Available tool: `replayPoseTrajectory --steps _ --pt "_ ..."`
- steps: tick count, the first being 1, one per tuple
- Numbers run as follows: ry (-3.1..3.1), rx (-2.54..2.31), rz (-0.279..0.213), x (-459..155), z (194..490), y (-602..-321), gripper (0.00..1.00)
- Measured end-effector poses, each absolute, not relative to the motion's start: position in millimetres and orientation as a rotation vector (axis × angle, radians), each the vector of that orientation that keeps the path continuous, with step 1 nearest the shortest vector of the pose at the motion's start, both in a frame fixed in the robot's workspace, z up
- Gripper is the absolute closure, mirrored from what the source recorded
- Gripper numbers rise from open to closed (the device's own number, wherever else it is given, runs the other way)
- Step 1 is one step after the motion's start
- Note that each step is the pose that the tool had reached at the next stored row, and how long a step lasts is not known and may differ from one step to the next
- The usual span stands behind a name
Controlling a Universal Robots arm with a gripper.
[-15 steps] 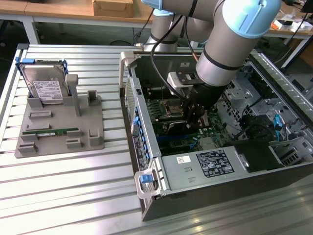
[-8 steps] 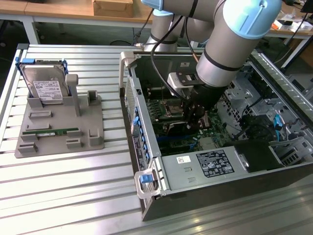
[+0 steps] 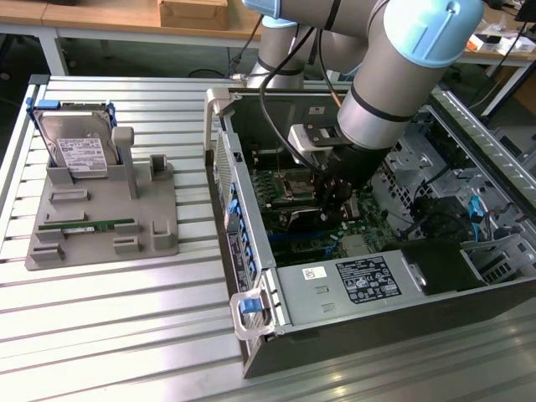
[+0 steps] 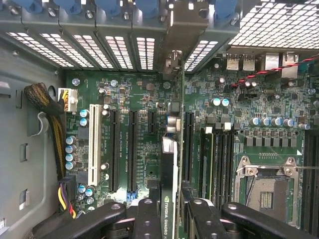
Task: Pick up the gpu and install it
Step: 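Insert the gpu into the slot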
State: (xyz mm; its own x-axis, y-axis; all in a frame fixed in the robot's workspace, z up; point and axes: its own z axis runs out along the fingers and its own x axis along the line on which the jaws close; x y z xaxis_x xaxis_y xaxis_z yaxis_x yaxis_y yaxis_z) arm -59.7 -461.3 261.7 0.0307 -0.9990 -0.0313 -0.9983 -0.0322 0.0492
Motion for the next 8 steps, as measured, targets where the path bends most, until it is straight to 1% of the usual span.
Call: replayPoseTrajectory --steps 8 --pt "-2.176 2.245 -0.089 -59.7 260.3 -461.3 0.73"
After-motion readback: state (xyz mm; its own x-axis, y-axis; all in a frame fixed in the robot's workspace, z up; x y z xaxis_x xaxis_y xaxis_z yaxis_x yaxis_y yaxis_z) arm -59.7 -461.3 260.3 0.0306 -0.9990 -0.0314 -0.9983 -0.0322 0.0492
